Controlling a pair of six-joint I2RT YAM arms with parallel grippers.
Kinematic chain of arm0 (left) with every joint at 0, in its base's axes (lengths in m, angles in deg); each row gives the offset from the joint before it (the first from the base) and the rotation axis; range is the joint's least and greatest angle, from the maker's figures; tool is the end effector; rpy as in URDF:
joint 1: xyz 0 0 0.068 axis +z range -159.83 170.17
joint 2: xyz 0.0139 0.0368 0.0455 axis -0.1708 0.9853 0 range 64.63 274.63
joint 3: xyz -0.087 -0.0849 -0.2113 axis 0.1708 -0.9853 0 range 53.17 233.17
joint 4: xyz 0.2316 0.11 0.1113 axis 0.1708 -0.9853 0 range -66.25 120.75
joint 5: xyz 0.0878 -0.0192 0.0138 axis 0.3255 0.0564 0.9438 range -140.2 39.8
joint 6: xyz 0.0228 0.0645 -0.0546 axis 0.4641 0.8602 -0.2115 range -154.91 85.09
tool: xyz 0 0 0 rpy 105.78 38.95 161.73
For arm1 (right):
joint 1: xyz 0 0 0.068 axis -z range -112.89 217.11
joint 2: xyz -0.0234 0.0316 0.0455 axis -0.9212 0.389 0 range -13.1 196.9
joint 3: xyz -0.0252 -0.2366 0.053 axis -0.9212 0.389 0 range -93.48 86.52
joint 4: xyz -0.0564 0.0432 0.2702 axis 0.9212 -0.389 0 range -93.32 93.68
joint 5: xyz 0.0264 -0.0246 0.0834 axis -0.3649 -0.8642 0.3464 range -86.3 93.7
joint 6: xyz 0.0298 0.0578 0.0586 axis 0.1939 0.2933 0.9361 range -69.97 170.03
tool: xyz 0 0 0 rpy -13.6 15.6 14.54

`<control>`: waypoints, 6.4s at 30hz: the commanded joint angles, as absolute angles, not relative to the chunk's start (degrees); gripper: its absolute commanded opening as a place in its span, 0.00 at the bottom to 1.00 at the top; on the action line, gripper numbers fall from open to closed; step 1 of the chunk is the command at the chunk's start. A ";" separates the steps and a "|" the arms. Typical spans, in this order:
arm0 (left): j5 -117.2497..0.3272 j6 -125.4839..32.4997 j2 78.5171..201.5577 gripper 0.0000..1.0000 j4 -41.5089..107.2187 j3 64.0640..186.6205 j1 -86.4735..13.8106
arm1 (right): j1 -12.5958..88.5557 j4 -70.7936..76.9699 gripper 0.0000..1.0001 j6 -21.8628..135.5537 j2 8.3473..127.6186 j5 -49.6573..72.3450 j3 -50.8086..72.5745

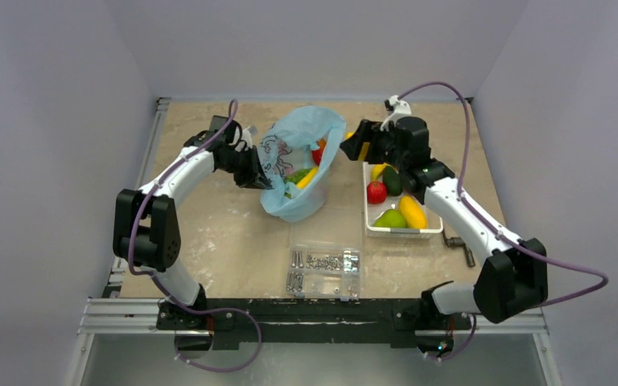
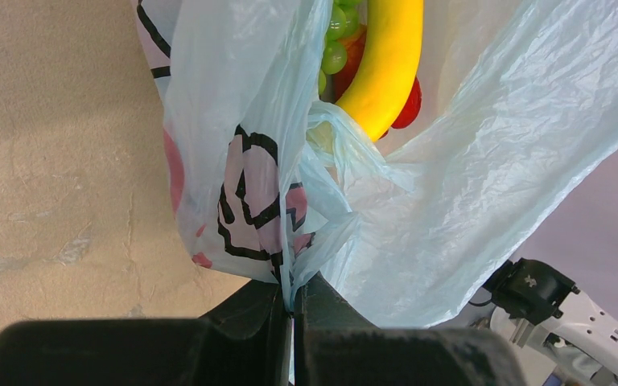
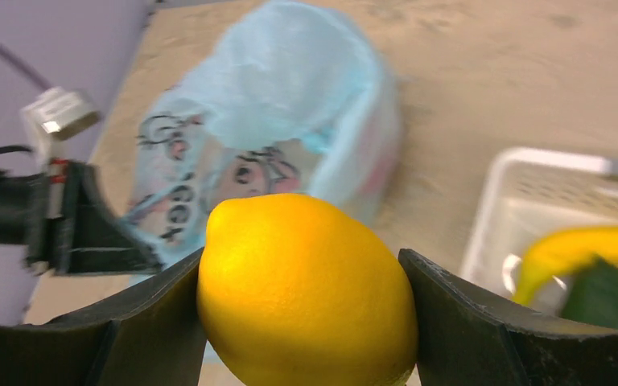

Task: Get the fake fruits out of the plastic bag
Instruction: Place the fake fruit in the bin, then adjust the plastic bag at the center of the board, then take out the fake fruit from the plastic bag.

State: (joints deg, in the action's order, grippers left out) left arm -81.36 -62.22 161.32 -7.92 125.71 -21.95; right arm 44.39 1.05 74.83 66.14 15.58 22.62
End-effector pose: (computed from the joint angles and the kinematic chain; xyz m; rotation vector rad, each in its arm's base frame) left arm 0.3602 -0.1184 0.1675 -0.1782 2.7286 -0.9385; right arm 0.3531 0.1651 0.2850 -0.1117 1.9468 0.7545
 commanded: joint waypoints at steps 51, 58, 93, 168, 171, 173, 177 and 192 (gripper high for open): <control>-84.31 -62.60 161.89 0.00 -6.18 126.74 -22.57 | 33.19 1.97 0.75 71.13 71.45 -8.71 16.85; -84.56 -62.67 161.92 0.00 -6.16 126.74 -22.66 | 27.70 -0.63 0.52 71.55 84.95 -0.28 4.76; -79.10 -66.10 165.15 0.00 -10.82 131.76 -23.00 | 28.45 4.83 0.76 79.40 102.50 -12.83 10.06; -74.77 -66.93 170.63 0.00 -6.94 129.63 -31.52 | 27.99 6.19 0.37 74.34 90.19 -8.67 10.93; -75.13 -66.99 170.46 0.00 -6.82 129.66 -31.54 | 29.38 6.14 0.40 74.65 92.64 -8.18 9.12; -75.01 -66.90 170.29 0.00 -6.93 129.64 -31.53 | 30.77 5.48 0.39 75.33 94.75 -7.67 8.10; -74.44 -66.53 170.02 0.00 -7.14 129.75 -31.54 | 32.65 6.90 0.39 75.41 97.77 -5.90 9.17; -75.29 -66.61 170.27 0.00 -7.03 129.81 -31.52 | 33.78 9.39 0.59 71.55 100.48 0.36 14.74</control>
State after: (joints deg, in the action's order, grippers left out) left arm -74.06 -65.89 170.60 -7.55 127.69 -31.02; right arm 34.11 7.67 73.93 100.92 -2.14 15.08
